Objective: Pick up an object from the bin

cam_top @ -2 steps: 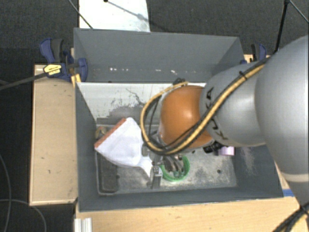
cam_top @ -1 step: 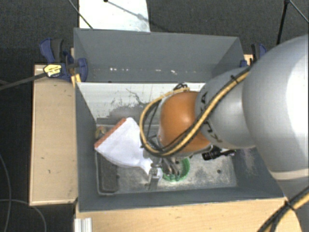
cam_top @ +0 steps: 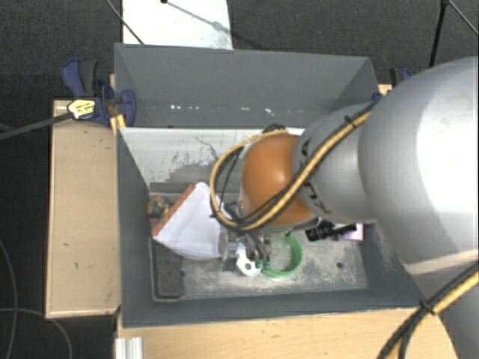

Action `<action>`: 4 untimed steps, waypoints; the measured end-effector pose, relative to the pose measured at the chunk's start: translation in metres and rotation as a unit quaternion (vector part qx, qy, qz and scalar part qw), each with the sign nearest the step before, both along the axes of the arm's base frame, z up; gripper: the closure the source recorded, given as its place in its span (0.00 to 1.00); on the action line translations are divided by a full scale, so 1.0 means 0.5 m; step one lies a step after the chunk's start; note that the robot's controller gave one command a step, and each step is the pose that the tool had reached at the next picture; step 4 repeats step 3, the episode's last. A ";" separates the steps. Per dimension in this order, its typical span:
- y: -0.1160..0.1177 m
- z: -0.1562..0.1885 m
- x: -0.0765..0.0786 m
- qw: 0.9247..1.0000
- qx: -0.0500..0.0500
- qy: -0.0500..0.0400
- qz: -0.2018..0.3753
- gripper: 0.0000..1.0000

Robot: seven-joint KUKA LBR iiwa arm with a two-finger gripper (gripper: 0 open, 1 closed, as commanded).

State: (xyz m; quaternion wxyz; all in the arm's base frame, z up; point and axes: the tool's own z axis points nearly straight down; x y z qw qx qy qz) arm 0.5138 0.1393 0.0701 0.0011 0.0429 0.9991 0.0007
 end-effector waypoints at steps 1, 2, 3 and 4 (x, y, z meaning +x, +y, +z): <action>0.000 0.000 0.000 1.000 0.000 0.000 0.000 1.00; 0.037 0.000 0.001 1.000 -0.001 -0.001 0.022 1.00; 0.097 0.261 0.108 0.999 0.000 0.000 0.034 1.00; 0.097 0.261 0.108 0.999 0.000 0.000 0.034 1.00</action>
Offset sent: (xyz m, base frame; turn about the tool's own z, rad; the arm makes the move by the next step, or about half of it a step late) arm -0.0009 0.0393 -0.0001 -0.0940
